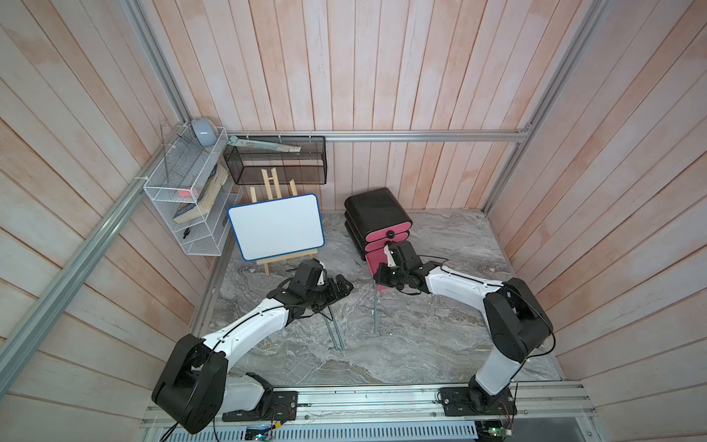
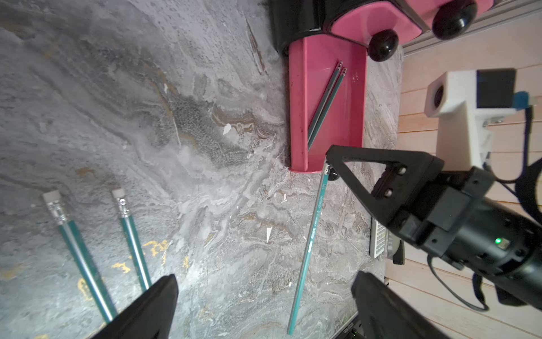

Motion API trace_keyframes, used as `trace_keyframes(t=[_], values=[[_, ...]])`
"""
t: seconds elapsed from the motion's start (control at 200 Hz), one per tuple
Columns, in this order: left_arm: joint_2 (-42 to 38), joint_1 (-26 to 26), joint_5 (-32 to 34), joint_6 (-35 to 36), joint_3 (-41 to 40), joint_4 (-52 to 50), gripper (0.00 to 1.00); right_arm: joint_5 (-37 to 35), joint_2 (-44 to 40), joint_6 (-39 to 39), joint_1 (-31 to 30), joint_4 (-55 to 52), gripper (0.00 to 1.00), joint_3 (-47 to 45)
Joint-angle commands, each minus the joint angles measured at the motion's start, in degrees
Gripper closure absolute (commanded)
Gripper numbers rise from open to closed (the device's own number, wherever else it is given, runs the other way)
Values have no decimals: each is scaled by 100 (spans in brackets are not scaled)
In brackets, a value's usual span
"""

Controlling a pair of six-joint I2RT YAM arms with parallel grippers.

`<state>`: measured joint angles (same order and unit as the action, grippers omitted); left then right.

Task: Please place the pencils in the drawer according to their color
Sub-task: Place the pencil in the drawer.

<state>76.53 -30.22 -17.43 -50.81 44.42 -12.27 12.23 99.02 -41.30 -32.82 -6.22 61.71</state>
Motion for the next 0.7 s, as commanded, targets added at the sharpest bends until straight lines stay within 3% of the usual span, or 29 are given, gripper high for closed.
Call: trace_keyframes(t=[0.0, 0.395, 0.695], values=[[138, -92, 122, -16, 255, 123, 0, 344, -211, -262, 308, 341, 100, -79], [575, -361, 151, 18, 717, 73, 0, 623, -130, -918, 1480, 980, 100, -151], [717, -493, 179, 31, 880, 18, 0, 124, 121, -1555, 1884, 1442, 100, -136]])
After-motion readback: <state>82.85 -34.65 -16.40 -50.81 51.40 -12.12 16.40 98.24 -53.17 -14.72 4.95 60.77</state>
